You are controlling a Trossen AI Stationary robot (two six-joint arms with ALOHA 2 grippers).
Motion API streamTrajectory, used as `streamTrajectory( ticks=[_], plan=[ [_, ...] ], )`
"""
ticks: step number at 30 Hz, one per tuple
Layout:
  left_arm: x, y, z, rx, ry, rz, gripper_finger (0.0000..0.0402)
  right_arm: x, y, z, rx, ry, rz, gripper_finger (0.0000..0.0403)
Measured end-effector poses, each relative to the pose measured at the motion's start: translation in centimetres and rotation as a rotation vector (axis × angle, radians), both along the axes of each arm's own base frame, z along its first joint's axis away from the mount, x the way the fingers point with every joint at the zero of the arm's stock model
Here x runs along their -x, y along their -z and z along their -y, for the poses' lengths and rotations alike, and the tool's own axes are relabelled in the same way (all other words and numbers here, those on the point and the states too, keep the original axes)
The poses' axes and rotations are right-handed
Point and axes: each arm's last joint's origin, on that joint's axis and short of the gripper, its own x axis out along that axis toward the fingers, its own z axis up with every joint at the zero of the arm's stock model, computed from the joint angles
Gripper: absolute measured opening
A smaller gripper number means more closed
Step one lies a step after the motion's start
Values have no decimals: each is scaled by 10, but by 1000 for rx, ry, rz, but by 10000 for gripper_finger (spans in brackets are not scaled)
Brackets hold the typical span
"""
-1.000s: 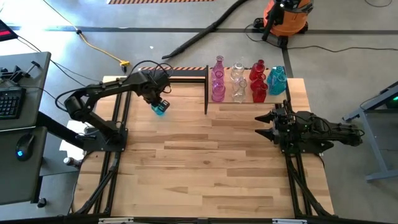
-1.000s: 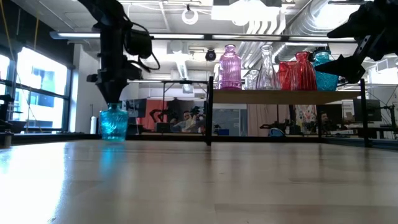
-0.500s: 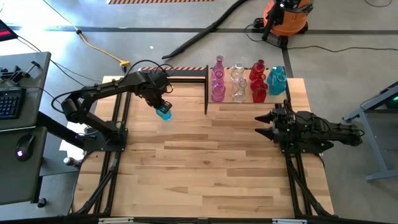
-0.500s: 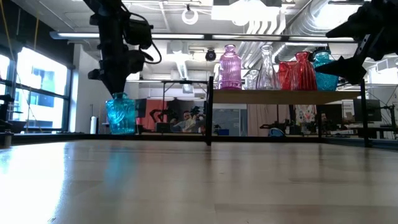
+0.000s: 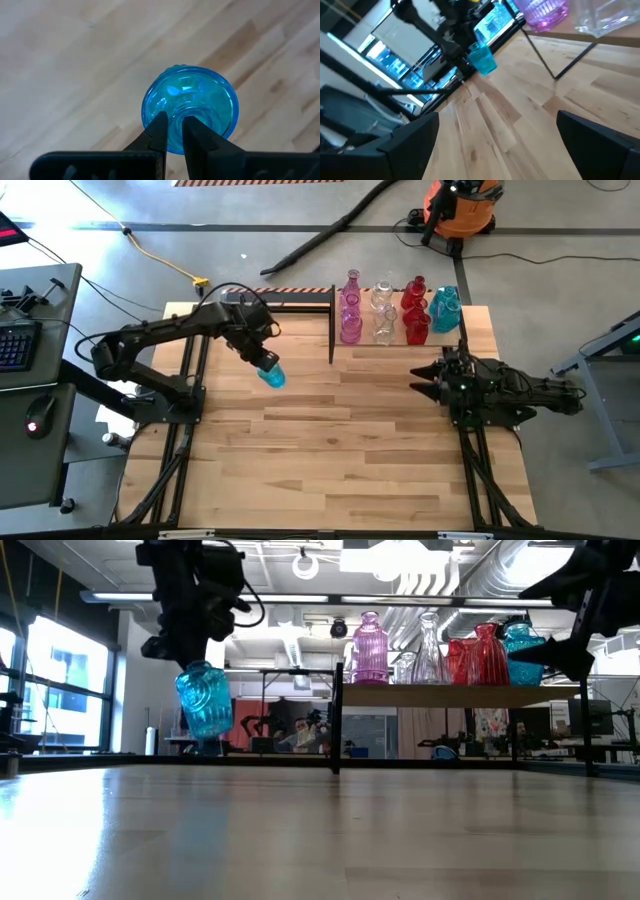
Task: Sort vases onto shelf
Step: Put the blue vase on the shelf aligned with the other blue vase
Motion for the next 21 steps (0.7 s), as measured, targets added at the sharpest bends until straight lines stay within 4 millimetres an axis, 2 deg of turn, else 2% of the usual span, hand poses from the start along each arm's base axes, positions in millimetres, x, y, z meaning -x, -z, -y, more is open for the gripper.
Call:
streamTrajectory(
  ticks=[9,21],
  plan=[
    [-12,-3,20,20,69,56,21,0,0,2,-5,66,-1,385],
    [-38,-13,37,79,139,301,21,0,0,2,7,75,-3,385]
  ],
)
